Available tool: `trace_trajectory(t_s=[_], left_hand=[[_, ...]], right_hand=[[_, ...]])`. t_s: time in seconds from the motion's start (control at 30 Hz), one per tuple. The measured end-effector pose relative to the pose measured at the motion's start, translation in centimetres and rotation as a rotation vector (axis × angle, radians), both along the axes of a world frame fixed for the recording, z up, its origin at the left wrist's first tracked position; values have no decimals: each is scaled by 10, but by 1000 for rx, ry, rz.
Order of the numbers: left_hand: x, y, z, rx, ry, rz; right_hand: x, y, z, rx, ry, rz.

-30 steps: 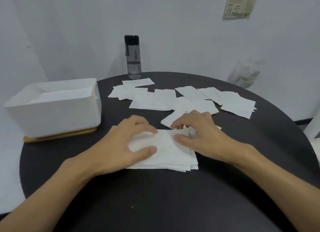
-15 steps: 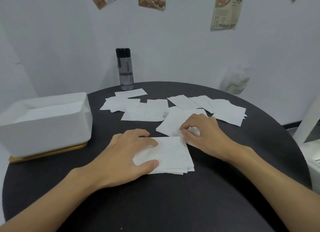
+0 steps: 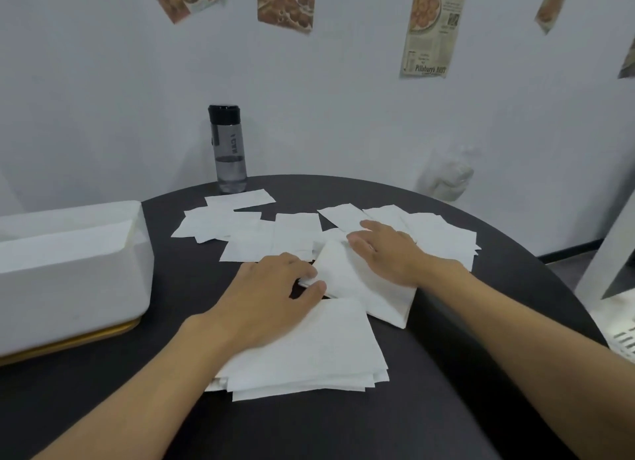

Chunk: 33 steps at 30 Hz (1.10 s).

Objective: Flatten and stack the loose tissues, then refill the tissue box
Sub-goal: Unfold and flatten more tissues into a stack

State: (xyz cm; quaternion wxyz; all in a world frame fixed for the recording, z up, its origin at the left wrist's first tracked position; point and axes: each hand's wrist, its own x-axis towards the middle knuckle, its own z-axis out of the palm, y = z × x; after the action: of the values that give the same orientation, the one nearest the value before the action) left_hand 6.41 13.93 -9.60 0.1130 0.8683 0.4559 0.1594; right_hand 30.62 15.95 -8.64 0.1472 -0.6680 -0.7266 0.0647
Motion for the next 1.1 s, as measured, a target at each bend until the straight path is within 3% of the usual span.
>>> trace_trajectory(t_s=[0.5, 0.67, 0.87, 0.97, 1.1], left_hand=[[2, -2, 1, 16, 23, 8], [2, -5, 3, 21, 2, 25], [0, -13, 13, 77, -164, 67], [-4, -14, 19, 103, -382, 95], [-9, -11, 29, 81, -730, 119]], right_hand=[[-1, 8, -17, 60, -59, -80], [-3, -2, -12, 232, 26, -69], [-6, -22, 12, 509, 391, 30], [-14, -32, 26, 629, 621, 25], [-31, -49, 53, 642, 992, 43]])
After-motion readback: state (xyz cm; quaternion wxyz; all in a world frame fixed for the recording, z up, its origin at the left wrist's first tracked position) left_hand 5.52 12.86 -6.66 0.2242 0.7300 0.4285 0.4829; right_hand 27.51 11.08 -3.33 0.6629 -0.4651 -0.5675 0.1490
